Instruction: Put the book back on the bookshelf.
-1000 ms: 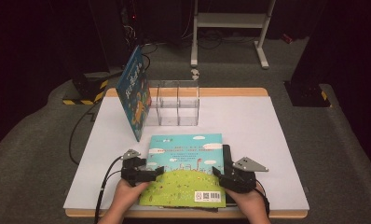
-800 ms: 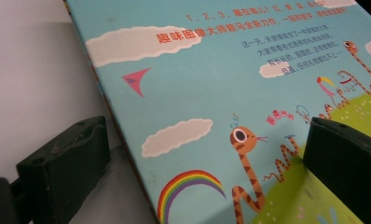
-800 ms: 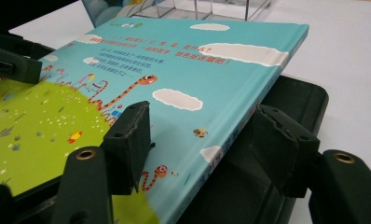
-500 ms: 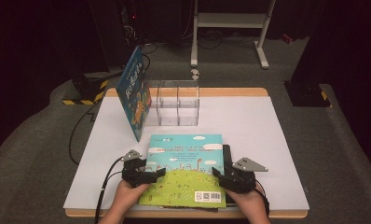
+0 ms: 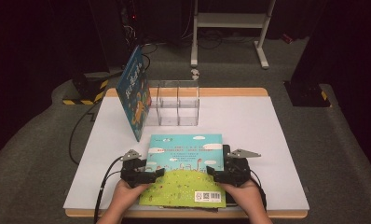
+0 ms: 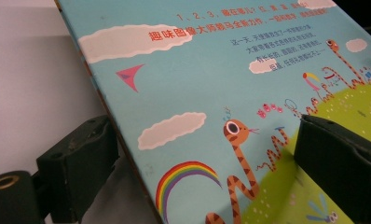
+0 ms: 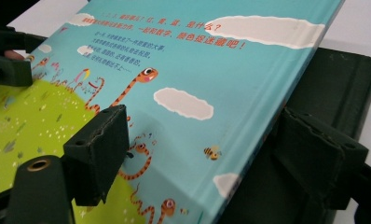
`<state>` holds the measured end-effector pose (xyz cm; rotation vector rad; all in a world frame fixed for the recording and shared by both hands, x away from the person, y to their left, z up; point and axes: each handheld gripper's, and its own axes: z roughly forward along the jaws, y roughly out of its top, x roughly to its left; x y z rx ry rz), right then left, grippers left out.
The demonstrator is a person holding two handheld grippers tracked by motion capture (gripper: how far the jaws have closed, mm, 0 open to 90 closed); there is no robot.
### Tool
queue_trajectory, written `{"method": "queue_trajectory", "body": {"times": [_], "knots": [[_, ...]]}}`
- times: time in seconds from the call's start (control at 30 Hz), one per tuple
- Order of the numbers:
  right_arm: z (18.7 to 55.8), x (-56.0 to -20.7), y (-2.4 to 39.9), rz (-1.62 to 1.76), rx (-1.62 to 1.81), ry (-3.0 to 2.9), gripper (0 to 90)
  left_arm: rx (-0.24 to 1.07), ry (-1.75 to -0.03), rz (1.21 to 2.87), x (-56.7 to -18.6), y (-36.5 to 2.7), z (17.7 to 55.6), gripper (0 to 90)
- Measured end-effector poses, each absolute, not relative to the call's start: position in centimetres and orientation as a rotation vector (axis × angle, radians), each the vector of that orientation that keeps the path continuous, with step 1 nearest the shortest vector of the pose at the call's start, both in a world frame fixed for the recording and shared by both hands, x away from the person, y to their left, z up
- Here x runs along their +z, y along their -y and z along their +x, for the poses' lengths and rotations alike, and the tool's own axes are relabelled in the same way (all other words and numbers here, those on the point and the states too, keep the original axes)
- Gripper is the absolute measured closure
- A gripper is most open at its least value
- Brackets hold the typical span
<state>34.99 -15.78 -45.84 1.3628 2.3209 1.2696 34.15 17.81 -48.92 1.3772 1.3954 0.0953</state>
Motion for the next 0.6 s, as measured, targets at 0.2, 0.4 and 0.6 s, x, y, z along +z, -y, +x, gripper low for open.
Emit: {"method": "queue_trajectory", "body": {"times": [0.2, 0.4, 0.6], "knots": [[35.7, -45.8, 15.4, 1.396, 1.309, -2.334, 19.4, 0.07, -1.399, 1.377, -49.2, -17.5, 34.0, 6.6], [35.3, -45.4, 15.7, 1.382, 1.317, -2.321, 20.3, 0.114, -1.357, 1.352, -48.5, -17.8, 33.6, 12.9], [34.5, -45.7, 16.7, 1.404, 1.281, -2.306, 23.4, 0.09, -1.378, 1.341, -48.7, -17.7, 33.8, 13.4]]}}
